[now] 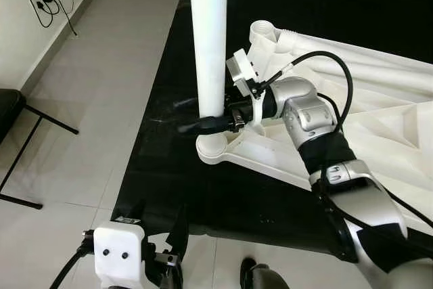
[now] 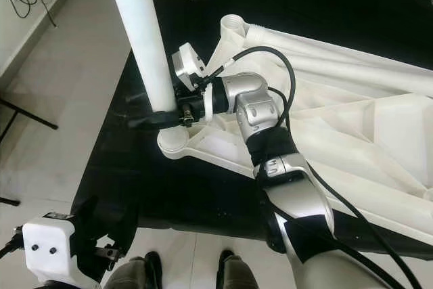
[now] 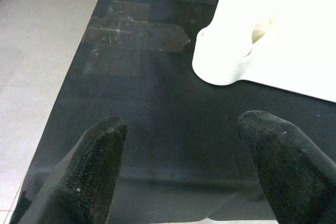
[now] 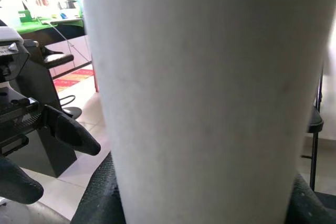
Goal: Building children table
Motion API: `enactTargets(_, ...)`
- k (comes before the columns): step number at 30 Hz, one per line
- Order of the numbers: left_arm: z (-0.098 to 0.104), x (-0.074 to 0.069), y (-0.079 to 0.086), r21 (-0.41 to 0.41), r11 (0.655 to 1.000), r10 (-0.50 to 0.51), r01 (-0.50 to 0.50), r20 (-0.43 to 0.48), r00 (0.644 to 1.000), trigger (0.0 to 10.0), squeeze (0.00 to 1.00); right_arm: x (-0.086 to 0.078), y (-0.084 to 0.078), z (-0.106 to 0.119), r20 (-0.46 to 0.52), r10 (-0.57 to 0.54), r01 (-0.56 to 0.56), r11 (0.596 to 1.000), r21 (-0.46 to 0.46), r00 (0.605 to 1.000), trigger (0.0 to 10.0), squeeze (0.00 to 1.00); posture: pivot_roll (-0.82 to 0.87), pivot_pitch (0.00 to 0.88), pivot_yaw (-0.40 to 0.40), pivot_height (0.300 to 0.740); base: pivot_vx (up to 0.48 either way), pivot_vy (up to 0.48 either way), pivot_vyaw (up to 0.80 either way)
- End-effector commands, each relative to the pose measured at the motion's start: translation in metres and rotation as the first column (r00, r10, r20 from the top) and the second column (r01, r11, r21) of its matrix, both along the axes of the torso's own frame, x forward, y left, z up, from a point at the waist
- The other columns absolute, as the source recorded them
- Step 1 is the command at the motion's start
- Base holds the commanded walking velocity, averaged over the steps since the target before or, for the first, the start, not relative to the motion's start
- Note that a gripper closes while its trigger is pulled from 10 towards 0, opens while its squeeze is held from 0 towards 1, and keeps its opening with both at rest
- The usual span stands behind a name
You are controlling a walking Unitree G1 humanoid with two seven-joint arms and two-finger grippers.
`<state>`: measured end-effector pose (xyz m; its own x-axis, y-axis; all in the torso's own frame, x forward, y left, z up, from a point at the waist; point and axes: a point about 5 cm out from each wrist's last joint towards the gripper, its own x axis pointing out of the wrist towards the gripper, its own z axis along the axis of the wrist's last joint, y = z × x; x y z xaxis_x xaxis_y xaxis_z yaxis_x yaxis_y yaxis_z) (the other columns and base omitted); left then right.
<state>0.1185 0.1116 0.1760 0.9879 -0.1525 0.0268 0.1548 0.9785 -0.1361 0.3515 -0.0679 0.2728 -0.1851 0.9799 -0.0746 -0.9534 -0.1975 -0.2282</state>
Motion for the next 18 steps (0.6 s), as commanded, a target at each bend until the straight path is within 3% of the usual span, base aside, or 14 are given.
enactTargets(1,-0.001,-0.004,-0.005,-0.013,1.0,-0.021,0.021,-0.025,0.999,10.0,0.0,0.0,-0.008,-0.004,-0.036,-0.044,0.046,0.997,0.064,0.998,0.0,0.0,0.14,0.326,-0.02,0.74,0.0,0.0,0.0)
enactTargets(4,-0.001,-0.004,-0.006,-0.014,1.0,-0.021,0.021,-0.026,0.999,10.0,0.0,0.0,-0.013,-0.003,-0.027,-0.088,0.09,0.992,0.089,0.996,0.0,0.0,0.14,0.324,-0.024,0.74,0.0,0.0,0.0)
enactTargets(6,-0.002,-0.003,-0.005,-0.015,1.0,-0.02,0.019,-0.026,0.999,10.0,0.0,-0.004,-0.02,-0.005,0.001,-0.196,0.195,0.975,0.106,0.981,0.0,0.0,0.13,0.322,-0.035,0.74,0.0,0.0,0.0)
enactTargets(7,-0.002,-0.003,-0.005,-0.015,1.0,-0.018,0.018,-0.026,0.999,10.0,0.0,-0.008,-0.02,-0.011,-0.042,-0.318,0.32,0.941,0.111,0.947,0.0,0.0,0.12,0.319,-0.047,0.74,0.0,0.0,0.0)
enactTargets(8,-0.002,-0.003,-0.005,-0.015,1.0,-0.018,0.018,-0.026,0.999,10.0,0.0,-0.008,-0.02,-0.011,-0.042,-0.318,0.32,0.941,0.111,0.947,0.0,0.0,0.12,0.319,-0.047,0.74,0.0,0.0,0.0)
enactTargets(9,-0.003,-0.003,-0.004,-0.014,1.0,-0.015,0.015,-0.025,1.0,10.0,0.0,-0.008,-0.015,-0.026,-0.025,-0.6,0.598,0.793,0.113,0.8,0.0,0.0,0.12,0.316,-0.048,0.74,0.0,0.0,0.0)
enactTargets(10,-0.003,-0.003,-0.004,-0.014,1.0,-0.015,0.015,-0.025,1.0,10.0,0.0,-0.008,-0.015,-0.026,-0.025,-0.6,0.598,0.793,0.113,0.8,0.0,0.0,0.12,0.316,-0.048,0.74,0.0,0.0,0.0)
enactTargets(11,-0.003,-0.003,-0.003,-0.013,1.0,-0.013,0.013,-0.025,1.0,10.0,0.0,-0.009,-0.015,-0.033,-0.008,-0.768,0.762,0.634,0.134,0.64,0.0,0.0,0.11,0.313,-0.043,0.74,0.0,0.0,0.0)
enactTargets(12,-0.003,-0.001,-0.002,-0.011,1.0,-0.011,0.011,-0.022,1.0,10.0,0.0,-0.037,-0.006,-0.057,-0.012,-0.861,0.859,0.506,0.08,0.509,0.0,0.0,0.12,0.303,-0.031,0.74,0.0,0.0,0.0)
enactTargets(13,-0.004,0.001,-0.001,-0.008,1.0,-0.011,0.01,-0.019,1.0,10.0,0.0,-0.056,0.0,-0.068,-0.029,-0.907,0.907,0.418,0.054,0.42,0.0,0.0,0.12,0.305,-0.019,0.74,0.0,0.0,0.0)
enactTargets(15,-0.004,0.001,-0.001,-0.008,1.0,-0.011,0.01,-0.019,1.0,10.0,0.0,-0.056,0.0,-0.068,-0.029,-0.907,0.907,0.418,0.054,0.42,0.0,0.0,0.12,0.305,-0.019,0.74,0.0,0.0,0.0)
enactTargets(16,-0.005,0.004,0.001,-0.004,1.0,-0.013,0.013,-0.017,1.0,10.0,0.0,-0.069,0.007,-0.072,-0.045,-0.928,0.928,0.368,0.056,0.37,0.0,0.0,0.11,0.276,-0.005,0.74,0.0,0.0,0.0)
enactTargets(18,-0.006,0.005,0.001,-0.002,1.0,-0.017,0.017,-0.016,1.0,10.0,0.0,-0.061,0.012,-0.069,-0.034,-0.928,0.926,0.367,0.089,0.371,0.0,0.0,0.11,0.268,0.0,0.74,0.0,0.0,0.0)
